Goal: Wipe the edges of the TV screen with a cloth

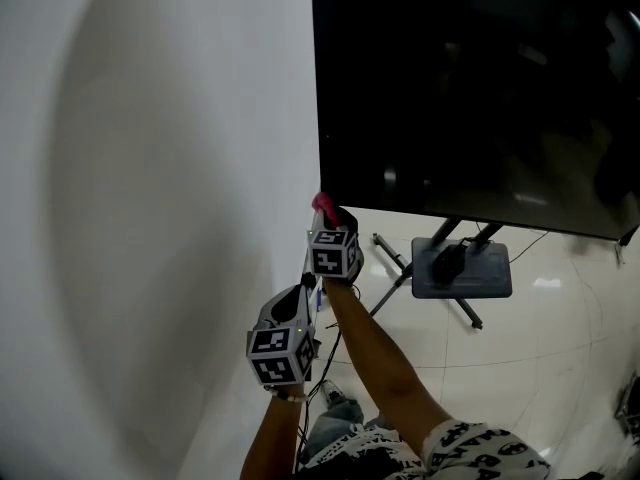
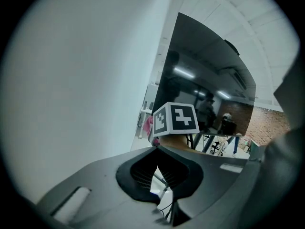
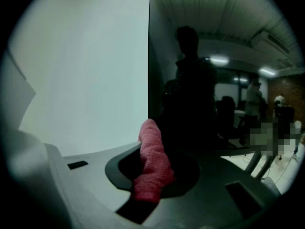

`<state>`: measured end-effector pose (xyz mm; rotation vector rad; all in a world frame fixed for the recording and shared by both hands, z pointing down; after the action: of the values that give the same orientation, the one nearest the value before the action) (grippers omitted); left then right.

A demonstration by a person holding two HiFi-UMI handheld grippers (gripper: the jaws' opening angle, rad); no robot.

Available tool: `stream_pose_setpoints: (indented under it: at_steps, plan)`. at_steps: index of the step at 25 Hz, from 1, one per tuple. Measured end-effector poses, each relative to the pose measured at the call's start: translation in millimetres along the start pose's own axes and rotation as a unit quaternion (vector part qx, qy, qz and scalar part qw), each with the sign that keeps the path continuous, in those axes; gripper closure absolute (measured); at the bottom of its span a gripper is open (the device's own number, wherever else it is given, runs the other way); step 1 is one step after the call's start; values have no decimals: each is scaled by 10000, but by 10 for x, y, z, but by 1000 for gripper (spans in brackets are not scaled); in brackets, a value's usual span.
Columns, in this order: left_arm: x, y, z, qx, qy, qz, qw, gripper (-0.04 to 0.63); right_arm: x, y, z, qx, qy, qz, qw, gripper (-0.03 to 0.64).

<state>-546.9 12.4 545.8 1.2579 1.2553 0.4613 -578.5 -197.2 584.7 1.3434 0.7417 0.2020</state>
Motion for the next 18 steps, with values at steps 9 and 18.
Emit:
stream_pose_setpoints:
  at_steps: [9, 18]
  plan:
    - [2, -2, -23, 227, -166, 49, 9996, 595, 109, 257, 39, 77, -338, -294, 9990, 541]
    - [-184, 123, 98, 89, -273, 165, 9995, 594, 932, 393, 282, -305, -1189, -256, 9921, 541]
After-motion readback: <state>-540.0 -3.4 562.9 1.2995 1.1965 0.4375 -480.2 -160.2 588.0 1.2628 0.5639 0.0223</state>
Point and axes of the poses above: the fingertips, and each gripper's own axes: x backward along the fingers, z to its right, y out of its underside, the point moved 1 cm from there along x, backward along the fingers, and after that the axes turned 14 degrees about -y, right-handed, at the moved point
